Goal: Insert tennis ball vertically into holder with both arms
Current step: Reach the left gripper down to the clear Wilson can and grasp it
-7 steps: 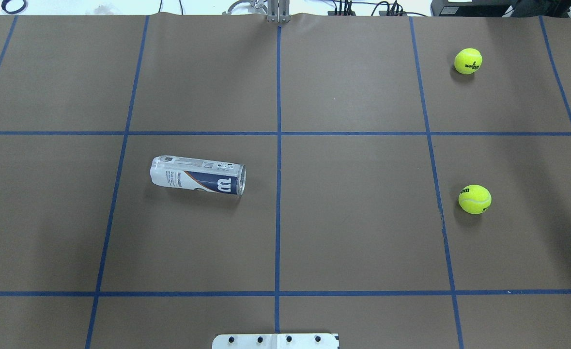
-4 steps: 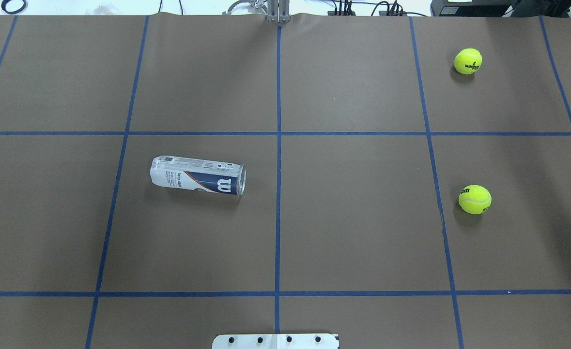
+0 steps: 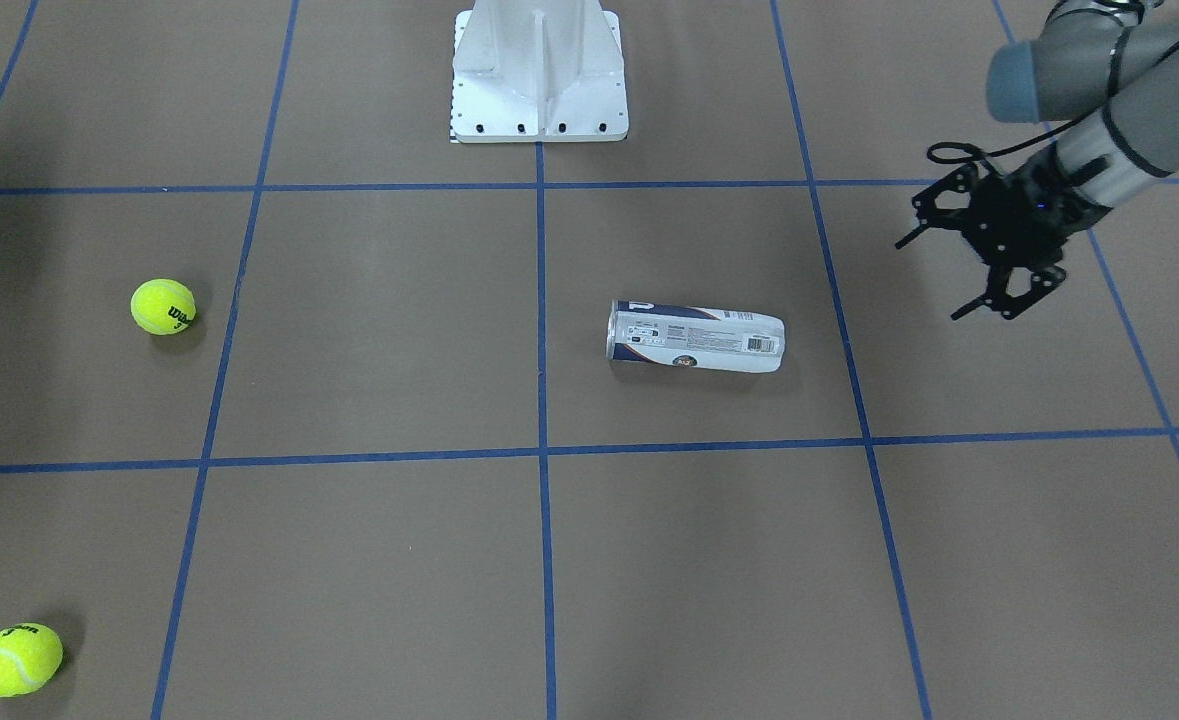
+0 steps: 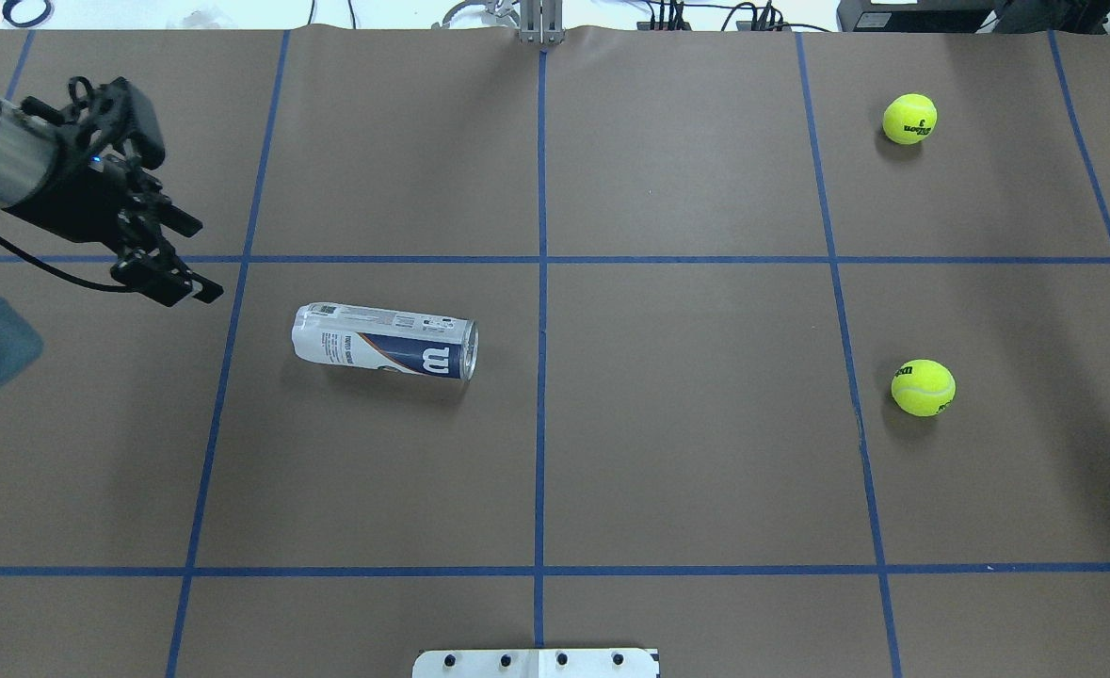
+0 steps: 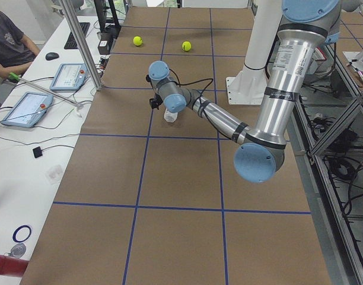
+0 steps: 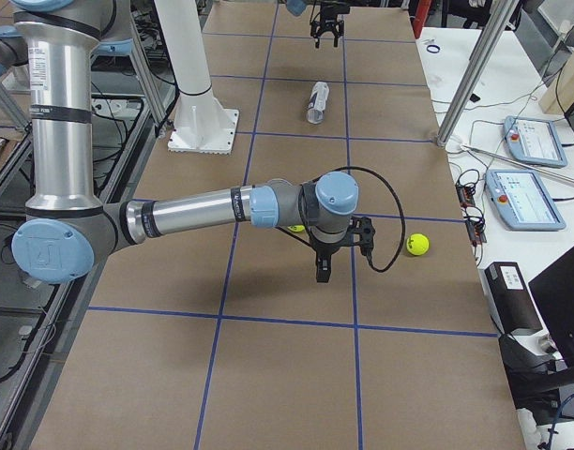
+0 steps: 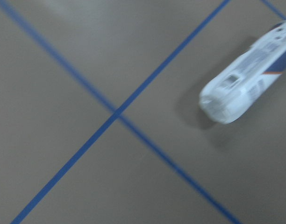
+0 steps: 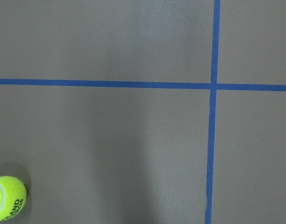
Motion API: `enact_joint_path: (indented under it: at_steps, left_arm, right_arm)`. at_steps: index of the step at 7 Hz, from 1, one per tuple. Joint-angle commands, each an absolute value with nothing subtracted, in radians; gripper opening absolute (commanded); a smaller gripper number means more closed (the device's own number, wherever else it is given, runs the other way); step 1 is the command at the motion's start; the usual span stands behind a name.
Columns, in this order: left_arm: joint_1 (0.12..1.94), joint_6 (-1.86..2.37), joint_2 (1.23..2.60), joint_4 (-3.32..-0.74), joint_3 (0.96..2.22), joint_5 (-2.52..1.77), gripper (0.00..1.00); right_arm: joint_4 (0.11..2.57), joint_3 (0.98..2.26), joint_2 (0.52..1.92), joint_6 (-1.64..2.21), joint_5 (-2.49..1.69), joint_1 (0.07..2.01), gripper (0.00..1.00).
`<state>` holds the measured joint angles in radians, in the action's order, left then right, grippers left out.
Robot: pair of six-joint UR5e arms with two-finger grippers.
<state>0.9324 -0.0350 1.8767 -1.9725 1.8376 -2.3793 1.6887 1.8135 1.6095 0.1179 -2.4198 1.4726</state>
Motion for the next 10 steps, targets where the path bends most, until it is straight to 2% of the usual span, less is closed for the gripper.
enact_joint_path:
  at_steps: [1,3,4,7,10]
  left_arm:
    - [0.748,-0.046,2.021,-1.863,1.836,-2.205,1.0]
    - [0.564,-0.18,2.223,-1.624,1.798,-1.962,1.0]
    - [0.543,-0.202,2.297,-1.615,1.707,-1.922,1.0]
    - [0.52,-0.439,2.306,-1.588,1.629,-1.843,0.98]
    - [0.514,-0.489,2.316,-1.542,1.611,-1.815,0.98]
  right_arm:
    - [1.689,1.81,1.629,0.118,-2.44,1.473,1.0]
    - [1.689,1.81,1.646,0.118,-2.448,1.473,1.0]
    - [1.689,1.81,1.649,0.118,-2.448,1.474,1.0]
    - [1.687,1.819,1.658,0.12,-2.447,1.474,1.0]
    - [1.687,1.83,1.66,0.123,-2.448,1.474,1.0]
